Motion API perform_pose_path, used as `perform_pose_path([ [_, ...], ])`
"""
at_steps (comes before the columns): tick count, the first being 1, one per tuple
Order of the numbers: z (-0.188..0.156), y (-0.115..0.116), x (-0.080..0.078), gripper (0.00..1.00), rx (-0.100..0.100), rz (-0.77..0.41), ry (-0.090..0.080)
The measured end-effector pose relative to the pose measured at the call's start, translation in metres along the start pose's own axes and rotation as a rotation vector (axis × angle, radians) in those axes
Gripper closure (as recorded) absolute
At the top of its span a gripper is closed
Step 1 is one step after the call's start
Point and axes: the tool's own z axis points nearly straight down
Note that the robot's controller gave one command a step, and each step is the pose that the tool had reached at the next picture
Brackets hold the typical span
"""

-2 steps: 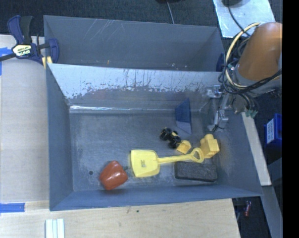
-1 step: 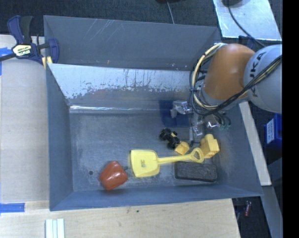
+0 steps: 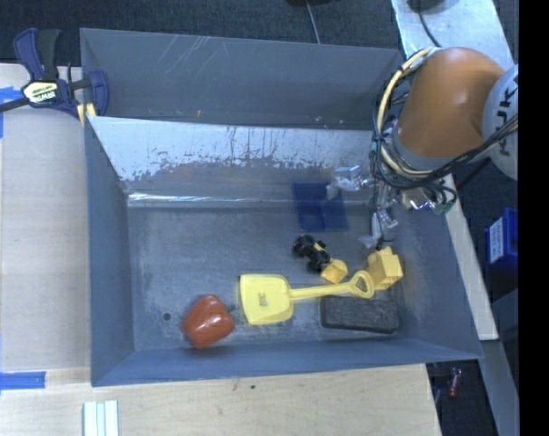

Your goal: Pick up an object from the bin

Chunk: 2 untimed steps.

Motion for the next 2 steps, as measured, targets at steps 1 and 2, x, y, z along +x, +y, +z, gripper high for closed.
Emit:
perform_pose_path([
  [1, 0.034, 0.057, -0.027, 0.00, -0.009, -0.175, 0.005],
  [2, 0.063, 0.033, -0.021, 0.00, -0.001, -0.285, 0.001],
])
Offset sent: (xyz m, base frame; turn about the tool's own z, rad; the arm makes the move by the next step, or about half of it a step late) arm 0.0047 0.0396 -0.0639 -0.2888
